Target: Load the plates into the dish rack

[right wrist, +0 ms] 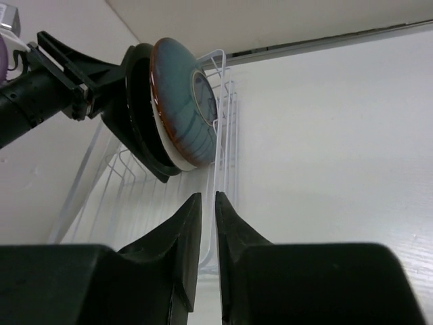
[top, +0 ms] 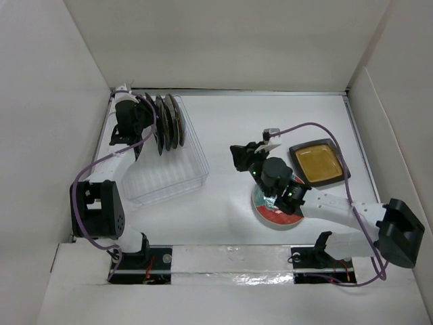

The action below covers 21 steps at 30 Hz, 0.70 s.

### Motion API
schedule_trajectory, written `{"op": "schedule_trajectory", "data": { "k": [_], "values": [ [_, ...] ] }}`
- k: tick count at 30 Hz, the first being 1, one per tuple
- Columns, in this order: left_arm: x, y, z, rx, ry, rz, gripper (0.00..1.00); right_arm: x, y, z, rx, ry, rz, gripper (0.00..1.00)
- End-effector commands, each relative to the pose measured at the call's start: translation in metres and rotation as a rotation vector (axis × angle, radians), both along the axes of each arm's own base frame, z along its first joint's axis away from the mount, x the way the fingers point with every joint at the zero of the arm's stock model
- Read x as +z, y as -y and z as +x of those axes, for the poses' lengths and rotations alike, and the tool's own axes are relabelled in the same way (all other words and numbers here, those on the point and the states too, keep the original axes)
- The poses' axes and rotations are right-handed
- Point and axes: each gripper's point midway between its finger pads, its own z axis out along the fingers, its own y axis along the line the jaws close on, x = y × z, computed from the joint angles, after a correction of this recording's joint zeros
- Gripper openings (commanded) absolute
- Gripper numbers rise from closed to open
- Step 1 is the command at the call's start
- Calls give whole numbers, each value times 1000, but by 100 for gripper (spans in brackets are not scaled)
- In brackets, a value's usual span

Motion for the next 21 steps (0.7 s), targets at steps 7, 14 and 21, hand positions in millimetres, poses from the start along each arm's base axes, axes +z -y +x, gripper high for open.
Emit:
{"op": "schedule_trajectory", "data": {
  "k": [7, 14, 21],
  "values": [
    [69, 3, 2, 19, 109, 22, 68, -5, 101, 3, -204, -106, 85, 46],
    [118, -10, -20, 77, 156, -51, 75, -74, 195, -2, -425, -292, 110, 79],
    [177, 0, -65, 37, 275, -179, 70, -156, 246, -54, -558, -543, 155, 82]
  ]
}}
